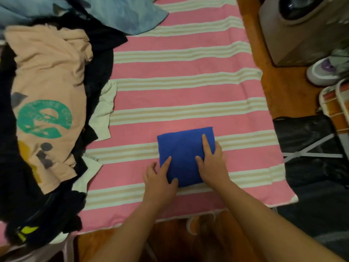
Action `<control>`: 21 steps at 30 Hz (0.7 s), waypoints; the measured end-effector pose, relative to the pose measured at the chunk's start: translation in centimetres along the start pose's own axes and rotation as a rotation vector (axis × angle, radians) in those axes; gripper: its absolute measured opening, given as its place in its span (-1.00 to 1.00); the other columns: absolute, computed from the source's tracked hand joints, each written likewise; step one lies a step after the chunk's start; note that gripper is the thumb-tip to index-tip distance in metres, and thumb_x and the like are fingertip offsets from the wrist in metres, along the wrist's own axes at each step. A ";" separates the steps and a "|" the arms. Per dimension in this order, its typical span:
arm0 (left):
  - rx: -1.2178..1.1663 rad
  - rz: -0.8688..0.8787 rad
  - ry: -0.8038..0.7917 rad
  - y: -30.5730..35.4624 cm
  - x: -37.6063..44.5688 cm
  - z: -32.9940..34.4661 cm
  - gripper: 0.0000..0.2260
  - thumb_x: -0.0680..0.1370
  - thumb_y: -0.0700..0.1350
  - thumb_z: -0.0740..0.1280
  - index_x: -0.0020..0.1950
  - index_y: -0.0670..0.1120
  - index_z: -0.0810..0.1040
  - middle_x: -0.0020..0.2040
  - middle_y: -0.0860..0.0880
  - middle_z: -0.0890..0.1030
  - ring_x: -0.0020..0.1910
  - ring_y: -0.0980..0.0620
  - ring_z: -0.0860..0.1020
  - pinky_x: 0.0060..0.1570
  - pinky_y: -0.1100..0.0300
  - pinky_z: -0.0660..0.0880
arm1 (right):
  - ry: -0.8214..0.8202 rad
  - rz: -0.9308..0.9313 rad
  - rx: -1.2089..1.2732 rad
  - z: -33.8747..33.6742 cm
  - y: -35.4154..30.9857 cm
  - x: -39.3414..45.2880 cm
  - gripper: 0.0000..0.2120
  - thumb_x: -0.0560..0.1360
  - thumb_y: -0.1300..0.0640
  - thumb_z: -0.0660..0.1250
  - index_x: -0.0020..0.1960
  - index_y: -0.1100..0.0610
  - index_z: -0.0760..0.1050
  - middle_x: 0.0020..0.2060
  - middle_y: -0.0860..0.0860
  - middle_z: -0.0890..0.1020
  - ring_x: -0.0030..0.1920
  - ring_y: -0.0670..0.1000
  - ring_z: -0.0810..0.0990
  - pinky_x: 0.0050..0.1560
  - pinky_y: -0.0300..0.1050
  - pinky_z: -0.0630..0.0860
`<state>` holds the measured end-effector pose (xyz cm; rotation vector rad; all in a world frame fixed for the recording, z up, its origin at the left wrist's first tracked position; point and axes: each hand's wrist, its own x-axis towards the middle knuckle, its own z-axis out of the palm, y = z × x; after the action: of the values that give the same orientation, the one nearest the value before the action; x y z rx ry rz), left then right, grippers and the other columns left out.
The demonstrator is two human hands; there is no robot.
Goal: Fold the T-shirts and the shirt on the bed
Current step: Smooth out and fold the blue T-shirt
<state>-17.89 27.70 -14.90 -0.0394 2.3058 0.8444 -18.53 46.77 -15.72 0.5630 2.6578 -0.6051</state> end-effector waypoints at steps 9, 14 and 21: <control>-0.774 -0.138 -0.186 0.4 -0.5 -3.8 -0.87 0.47 -0.10 0.48 -0.08 -0.05 0.56 0.01 -0.10 0.64 -0.05 -0.06 0.59 -0.15 0.14 0.45 | -0.093 0.143 0.806 -4.8 -0.8 -5.9 -0.41 0.55 0.23 0.41 0.50 -0.11 0.34 0.37 -0.07 0.44 0.25 -0.01 0.52 0.23 -0.09 0.55; -0.755 0.242 -0.016 6.5 -0.7 -2.2 -0.80 0.54 -0.31 0.41 0.01 0.00 0.61 0.12 0.07 0.64 0.04 0.10 0.64 -0.06 0.20 0.57 | 0.344 0.061 0.870 -6.5 3.4 -8.2 -0.48 0.57 0.21 0.39 0.42 -0.16 0.35 0.39 -0.09 0.42 0.32 -0.08 0.45 0.31 -0.12 0.44; -0.046 0.522 0.366 5.9 6.9 8.5 -0.66 0.62 -0.31 0.21 0.19 0.04 0.66 0.12 0.02 0.52 0.07 0.16 0.47 0.09 0.51 0.31 | 0.168 0.012 0.527 -2.5 15.2 -3.6 -0.42 0.56 -0.02 0.39 0.53 -0.13 0.28 0.39 0.03 0.44 0.26 0.09 0.53 0.15 -0.11 0.47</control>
<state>-19.68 38.65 -20.51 0.4399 2.6862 1.2323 -9.19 59.51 -17.17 0.7983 2.6354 -1.3240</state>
